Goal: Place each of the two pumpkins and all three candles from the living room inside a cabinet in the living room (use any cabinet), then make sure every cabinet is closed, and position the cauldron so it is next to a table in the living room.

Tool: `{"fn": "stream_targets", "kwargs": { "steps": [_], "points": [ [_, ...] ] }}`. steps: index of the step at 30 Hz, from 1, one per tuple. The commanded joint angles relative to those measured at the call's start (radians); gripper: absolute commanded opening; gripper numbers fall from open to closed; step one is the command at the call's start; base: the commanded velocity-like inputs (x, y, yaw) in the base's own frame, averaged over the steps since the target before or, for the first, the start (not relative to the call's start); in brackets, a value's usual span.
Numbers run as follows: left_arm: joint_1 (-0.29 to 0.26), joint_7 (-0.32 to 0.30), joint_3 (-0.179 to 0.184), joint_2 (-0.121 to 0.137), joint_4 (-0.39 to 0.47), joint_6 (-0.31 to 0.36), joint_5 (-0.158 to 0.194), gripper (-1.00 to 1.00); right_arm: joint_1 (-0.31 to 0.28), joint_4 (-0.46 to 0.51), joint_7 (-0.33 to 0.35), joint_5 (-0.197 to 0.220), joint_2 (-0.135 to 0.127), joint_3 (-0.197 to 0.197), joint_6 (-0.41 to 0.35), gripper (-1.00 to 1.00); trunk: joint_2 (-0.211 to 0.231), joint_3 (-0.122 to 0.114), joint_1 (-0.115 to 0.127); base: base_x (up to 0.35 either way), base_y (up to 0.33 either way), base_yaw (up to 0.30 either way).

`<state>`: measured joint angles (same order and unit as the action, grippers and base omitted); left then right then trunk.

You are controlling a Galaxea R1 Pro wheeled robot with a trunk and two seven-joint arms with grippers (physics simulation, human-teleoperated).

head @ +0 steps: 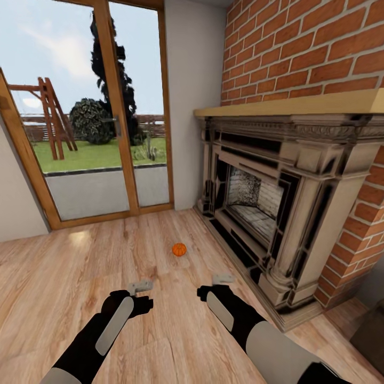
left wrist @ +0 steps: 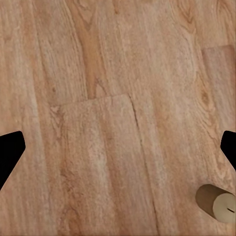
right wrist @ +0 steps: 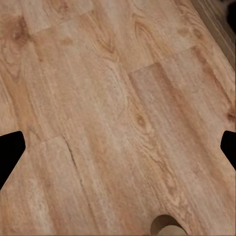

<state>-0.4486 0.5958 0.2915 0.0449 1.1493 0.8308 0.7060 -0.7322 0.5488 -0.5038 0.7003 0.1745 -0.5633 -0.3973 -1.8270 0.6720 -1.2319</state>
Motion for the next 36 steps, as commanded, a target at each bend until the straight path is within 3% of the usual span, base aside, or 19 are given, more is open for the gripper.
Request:
{"fn": "stream_targets", "kwargs": {
  "steps": [1,3,6,36],
  "points": [
    [-0.001,0.01,0.003,0.001,0.001,0.001,0.01,1.0,-0.001,0.007,-0.006,0.013,0.0,-0.003,-0.004,1.0,-0.008,0.004,-0.004,0.0,0.0,0.0],
    [-0.001,0.01,0.003,0.001,0.002,0.001,0.01,1.0,-0.001,0.03,-0.004,0.056,0.0,-0.003,-0.006,1.0,-0.022,0.011,-0.012,0.0,0.0,0.0],
    [-0.001,0.01,0.003,0.001,0.002,0.001,0.01,1.0,-0.001,0.039,-0.009,0.08,0.0,-0.003,-0.013,1.0,-0.043,0.02,-0.023,0.0,0.0,0.0],
    [-0.001,0.01,0.003,0.001,0.007,0.001,0.011,1.0,-0.001,0.044,-0.013,0.088,0.0,-0.006,0.0,1.0,-0.253,0.114,-0.138,0.0,0.0,0.0]
  ]
}}
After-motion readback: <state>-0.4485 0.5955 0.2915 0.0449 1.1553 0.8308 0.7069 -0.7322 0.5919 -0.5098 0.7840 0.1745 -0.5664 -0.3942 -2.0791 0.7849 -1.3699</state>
